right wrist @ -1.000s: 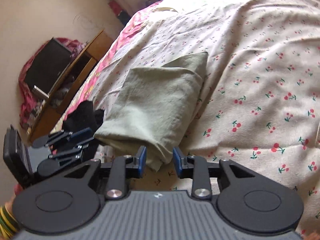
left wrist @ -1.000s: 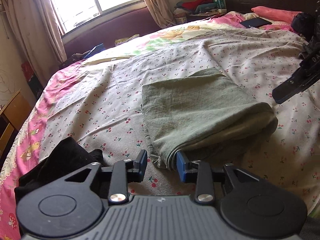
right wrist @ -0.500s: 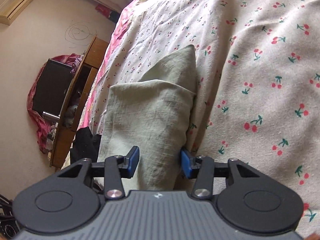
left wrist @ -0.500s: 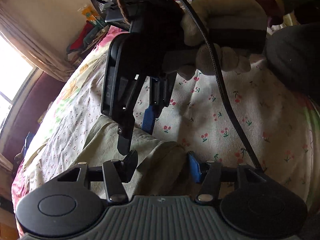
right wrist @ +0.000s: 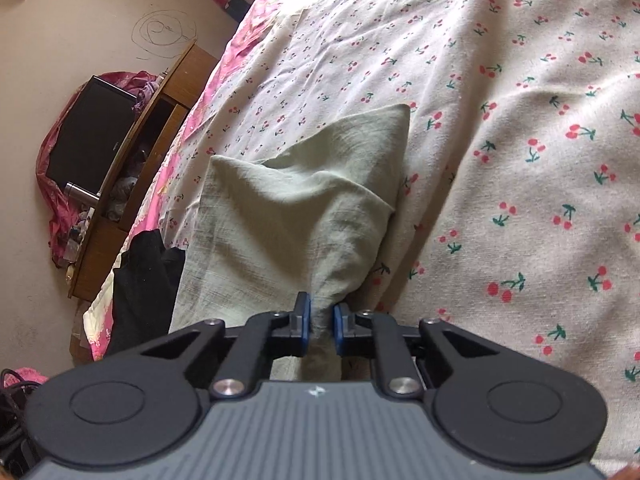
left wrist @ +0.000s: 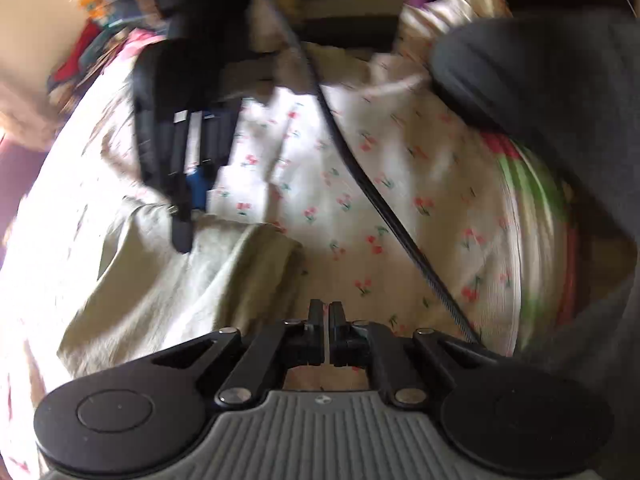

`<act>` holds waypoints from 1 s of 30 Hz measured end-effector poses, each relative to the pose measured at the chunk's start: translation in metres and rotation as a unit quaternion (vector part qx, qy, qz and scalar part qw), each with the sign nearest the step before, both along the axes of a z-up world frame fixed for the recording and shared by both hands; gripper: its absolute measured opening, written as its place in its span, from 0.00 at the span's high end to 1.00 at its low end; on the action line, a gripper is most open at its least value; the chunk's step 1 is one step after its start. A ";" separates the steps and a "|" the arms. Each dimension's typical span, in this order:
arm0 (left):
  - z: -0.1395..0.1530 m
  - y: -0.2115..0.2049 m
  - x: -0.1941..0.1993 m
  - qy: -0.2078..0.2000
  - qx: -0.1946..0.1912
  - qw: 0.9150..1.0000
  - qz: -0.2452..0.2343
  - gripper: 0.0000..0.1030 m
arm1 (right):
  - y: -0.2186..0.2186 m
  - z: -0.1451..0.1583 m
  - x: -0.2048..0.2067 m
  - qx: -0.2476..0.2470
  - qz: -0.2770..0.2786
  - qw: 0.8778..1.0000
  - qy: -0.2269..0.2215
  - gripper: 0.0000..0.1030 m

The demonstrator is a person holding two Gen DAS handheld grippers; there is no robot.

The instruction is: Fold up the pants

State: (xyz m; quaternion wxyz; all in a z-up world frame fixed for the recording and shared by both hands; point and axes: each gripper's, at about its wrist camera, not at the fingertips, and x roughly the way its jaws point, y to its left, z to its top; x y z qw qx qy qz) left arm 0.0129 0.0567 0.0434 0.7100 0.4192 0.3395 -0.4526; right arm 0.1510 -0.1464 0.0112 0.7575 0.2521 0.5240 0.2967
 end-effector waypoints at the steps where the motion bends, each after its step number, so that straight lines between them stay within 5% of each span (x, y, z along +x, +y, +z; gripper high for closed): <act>1: 0.010 0.006 0.006 0.019 -0.034 0.999 0.034 0.74 | -0.005 0.002 -0.006 0.011 -0.005 1.000 0.004 0.79; 4: 0.032 0.017 0.031 0.024 -0.086 0.993 0.074 0.62 | -0.018 0.008 -0.032 0.035 -0.013 0.999 0.003 0.66; 9: 0.054 0.024 0.089 0.038 -0.164 0.976 0.138 0.46 | -0.012 -0.009 -0.058 0.057 -0.008 0.998 0.018 0.66; 12: 0.035 0.004 0.125 0.029 -0.156 0.974 0.164 0.45 | -0.005 -0.026 -0.052 0.063 -0.032 0.997 0.023 0.68; 19: -0.043 -0.039 0.162 -0.056 -0.051 0.975 0.208 0.47 | 0.001 -0.028 -0.078 0.055 -0.029 0.998 0.017 0.71; 22: -0.036 -0.027 0.172 -0.036 -0.075 0.968 0.236 0.47 | 0.023 -0.041 -0.105 0.056 0.041 0.995 0.070 0.92; 23: -0.030 -0.024 0.173 -0.033 -0.085 0.967 0.238 0.47 | 0.033 -0.047 -0.117 0.053 0.060 0.992 0.095 0.92; 26: -0.006 -0.017 0.174 -0.019 -0.119 0.966 0.229 0.45 | 0.039 -0.032 -0.129 -0.011 0.083 0.996 0.034 0.86; 30: 0.008 -0.025 0.187 0.007 -0.130 0.971 0.199 0.34 | -0.005 -0.009 -0.112 0.045 0.005 0.999 0.005 0.84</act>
